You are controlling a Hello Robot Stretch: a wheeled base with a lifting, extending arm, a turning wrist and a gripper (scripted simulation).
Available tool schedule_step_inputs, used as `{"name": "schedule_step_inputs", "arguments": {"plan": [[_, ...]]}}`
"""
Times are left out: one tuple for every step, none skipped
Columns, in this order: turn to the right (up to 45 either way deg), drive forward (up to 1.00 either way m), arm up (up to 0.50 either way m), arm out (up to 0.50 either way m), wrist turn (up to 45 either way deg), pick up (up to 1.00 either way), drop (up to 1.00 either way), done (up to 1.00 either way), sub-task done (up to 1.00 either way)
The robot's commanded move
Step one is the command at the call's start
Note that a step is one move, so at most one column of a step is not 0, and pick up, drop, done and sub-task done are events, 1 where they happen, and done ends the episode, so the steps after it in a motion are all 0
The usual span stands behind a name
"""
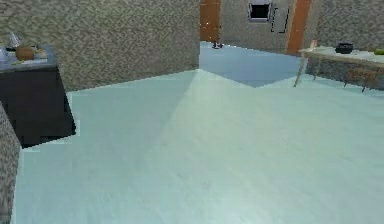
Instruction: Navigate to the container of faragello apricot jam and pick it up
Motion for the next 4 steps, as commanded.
{"name": "schedule_step_inputs", "arguments": {"plan": [[0.0, 0.1, 0.0, 0.0, 0.0, 0.0, 0.0, 0.0, 0.0], [-33.0, 0.0, 0.0, 0.0, 0.0, 0.0, 0.0, 0.0, 0.0], [0.0, 1.0, 0.0, 0.0, 0.0, 0.0, 0.0, 0.0, 0.0], [0.0, 1.0, 0.0, 0.0, 0.0, 0.0, 0.0, 0.0, 0.0]]}}
